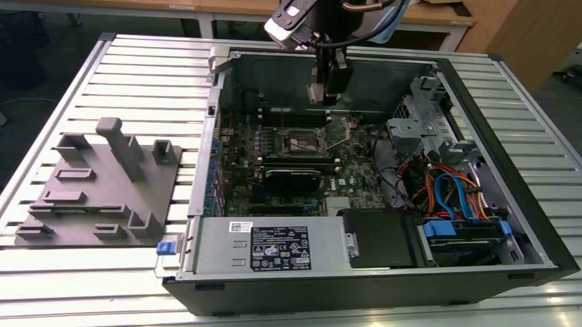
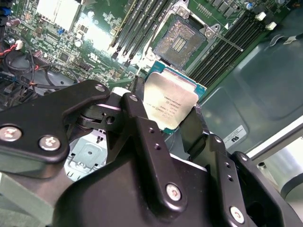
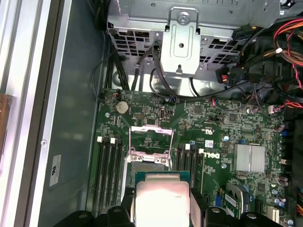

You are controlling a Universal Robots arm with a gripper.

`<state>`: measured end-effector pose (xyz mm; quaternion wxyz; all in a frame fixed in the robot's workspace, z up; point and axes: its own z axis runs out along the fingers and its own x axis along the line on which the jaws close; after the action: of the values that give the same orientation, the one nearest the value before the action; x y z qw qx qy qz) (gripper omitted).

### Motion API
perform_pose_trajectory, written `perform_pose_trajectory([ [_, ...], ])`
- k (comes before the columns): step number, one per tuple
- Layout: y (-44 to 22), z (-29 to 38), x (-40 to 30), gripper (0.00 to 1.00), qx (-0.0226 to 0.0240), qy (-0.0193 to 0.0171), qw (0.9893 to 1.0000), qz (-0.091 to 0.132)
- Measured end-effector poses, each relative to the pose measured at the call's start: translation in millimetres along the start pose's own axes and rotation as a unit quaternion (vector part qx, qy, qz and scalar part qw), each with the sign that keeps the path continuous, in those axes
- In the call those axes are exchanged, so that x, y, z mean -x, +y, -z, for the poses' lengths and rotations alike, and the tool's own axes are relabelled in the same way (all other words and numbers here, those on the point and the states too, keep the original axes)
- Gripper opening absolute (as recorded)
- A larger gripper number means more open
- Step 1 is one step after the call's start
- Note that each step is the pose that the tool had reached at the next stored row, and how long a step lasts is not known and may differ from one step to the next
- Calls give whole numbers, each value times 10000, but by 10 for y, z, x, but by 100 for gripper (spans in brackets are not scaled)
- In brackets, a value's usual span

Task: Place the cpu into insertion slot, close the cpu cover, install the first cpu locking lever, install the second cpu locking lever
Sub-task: 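Place the cpu into insertion slot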

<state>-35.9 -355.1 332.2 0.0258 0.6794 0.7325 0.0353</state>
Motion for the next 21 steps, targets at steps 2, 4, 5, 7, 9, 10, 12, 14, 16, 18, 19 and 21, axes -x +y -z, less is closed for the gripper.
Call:
perform_pose_trajectory([
  [2,-1,-5,0,54,0,1,10000,0],
  [4,-1,-13,0,54,1,1,10000,0],
  [5,-2,-18,0,54,1,1,10000,0],
  [7,-2,-28,0,54,0,1,10000,0],
  [9,-3,-33,1,54,0,0,10000,0],
  [10,-3,-34,1,54,0,0,10000,0],
  [12,-3,-38,0,54,0,0,10000,0],
  [14,-4,-46,1,54,1,0,10000,0],
  [16,-5,-57,1,54,1,-1,10000,-16],
  [18,-6,-73,1,54,2,-9,10000,-93],
  [19,-7,-81,1,54,2,-13,9999,-140],
  [21,-8,-92,1,54,2,-18,9998,-195],
])
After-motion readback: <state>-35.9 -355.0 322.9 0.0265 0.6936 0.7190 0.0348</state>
